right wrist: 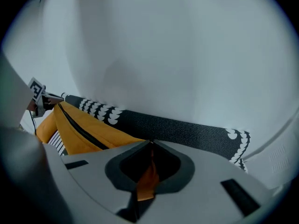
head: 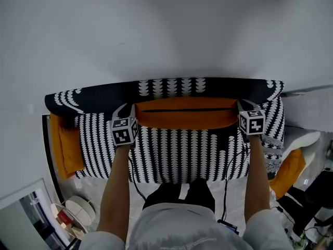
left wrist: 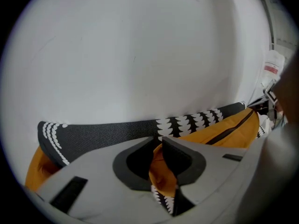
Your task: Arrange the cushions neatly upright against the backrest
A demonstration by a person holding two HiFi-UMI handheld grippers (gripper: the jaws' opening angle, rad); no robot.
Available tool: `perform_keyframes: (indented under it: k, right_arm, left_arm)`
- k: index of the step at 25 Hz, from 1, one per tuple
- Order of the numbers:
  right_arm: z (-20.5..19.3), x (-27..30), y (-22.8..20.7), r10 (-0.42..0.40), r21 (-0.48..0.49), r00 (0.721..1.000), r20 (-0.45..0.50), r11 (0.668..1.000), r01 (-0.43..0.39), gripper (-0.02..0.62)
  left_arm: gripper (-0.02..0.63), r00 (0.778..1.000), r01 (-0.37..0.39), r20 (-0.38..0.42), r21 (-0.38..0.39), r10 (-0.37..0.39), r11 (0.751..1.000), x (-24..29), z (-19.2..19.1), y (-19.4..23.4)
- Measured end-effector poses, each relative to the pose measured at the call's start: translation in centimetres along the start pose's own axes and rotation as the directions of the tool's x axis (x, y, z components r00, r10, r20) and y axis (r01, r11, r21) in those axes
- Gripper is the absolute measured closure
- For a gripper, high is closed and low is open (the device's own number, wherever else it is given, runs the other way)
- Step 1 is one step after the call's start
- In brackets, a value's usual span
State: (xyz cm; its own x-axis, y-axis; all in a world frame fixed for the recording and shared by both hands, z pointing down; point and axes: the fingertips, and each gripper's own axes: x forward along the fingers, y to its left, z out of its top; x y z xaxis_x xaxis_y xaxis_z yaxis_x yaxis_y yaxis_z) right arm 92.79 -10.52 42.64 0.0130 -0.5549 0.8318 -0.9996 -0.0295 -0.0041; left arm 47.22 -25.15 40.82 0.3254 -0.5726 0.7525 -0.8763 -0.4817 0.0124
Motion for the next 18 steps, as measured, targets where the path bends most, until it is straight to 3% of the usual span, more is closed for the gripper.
perform_keyframes:
  k: [5, 18]
  right_arm:
    - [-0.1, -2.4, 0.0, -0.033, 0.049, 0.998, 0.059, 0.998, 0.031, 0.584]
    - [-1.5, -3.9, 0.6, -0.025, 0.049, 0.996, 0.088, 0.999, 0.02, 0.584]
  left_arm:
    - [0.494, 1.0, -0.003, 0.012, -0.077, 0.004, 0.997, -2.1, -0.5, -0.3]
    - [0.469, 0.999, -0.042, 0.027, -0.075, 0.044, 0.996, -4.7, -2.2, -1.0]
